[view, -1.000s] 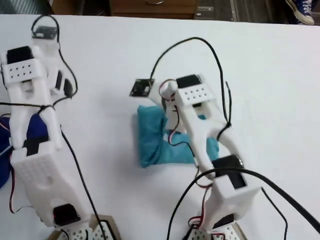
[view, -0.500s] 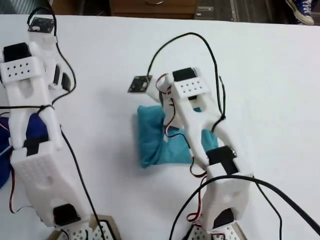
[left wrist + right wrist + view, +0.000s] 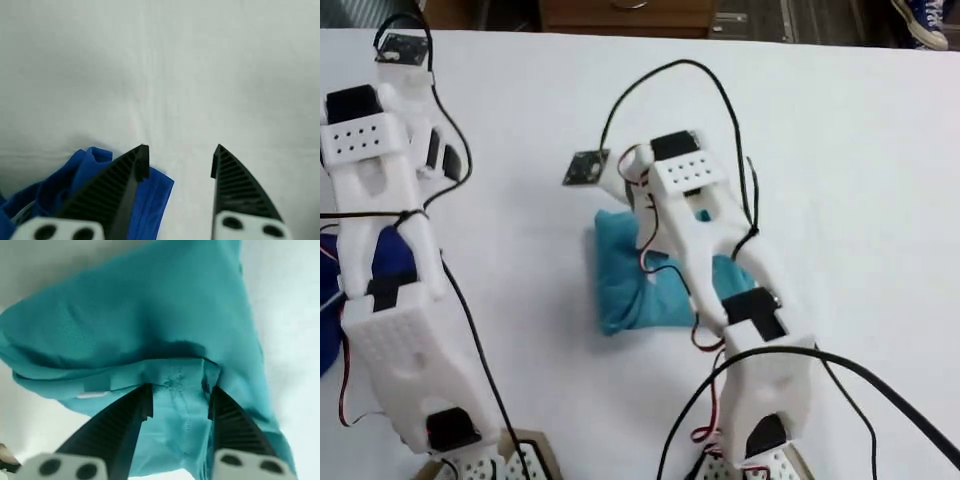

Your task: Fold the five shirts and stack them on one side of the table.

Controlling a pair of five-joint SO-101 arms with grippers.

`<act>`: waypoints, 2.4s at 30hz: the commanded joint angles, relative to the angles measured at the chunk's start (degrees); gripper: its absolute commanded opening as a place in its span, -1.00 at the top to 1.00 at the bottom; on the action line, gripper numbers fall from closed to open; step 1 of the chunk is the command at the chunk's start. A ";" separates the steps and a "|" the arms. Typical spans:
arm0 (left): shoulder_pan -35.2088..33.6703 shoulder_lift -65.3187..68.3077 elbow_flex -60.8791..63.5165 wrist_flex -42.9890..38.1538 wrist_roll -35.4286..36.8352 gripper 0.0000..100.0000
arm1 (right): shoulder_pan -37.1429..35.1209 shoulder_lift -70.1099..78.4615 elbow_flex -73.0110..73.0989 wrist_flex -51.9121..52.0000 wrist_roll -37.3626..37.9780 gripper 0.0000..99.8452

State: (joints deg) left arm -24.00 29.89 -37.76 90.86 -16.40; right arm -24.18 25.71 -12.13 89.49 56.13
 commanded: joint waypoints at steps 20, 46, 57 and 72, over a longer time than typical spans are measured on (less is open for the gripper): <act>2.02 3.43 -2.86 -0.79 0.09 0.55 | 1.36 -2.59 -2.90 3.65 0.09 0.96; 3.16 4.04 -14.73 2.90 -0.26 0.55 | 12.79 -30.99 27.69 7.87 0.53 0.96; 3.43 4.04 -14.81 2.64 -0.26 0.55 | 14.55 -29.49 29.63 6.99 0.62 0.74; 3.43 4.04 -14.81 2.55 -0.26 0.55 | 11.91 -30.55 16.53 1.45 -1.41 0.55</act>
State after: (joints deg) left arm -21.01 34.29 -49.80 93.32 -16.40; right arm -11.60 -5.32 6.95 93.80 56.40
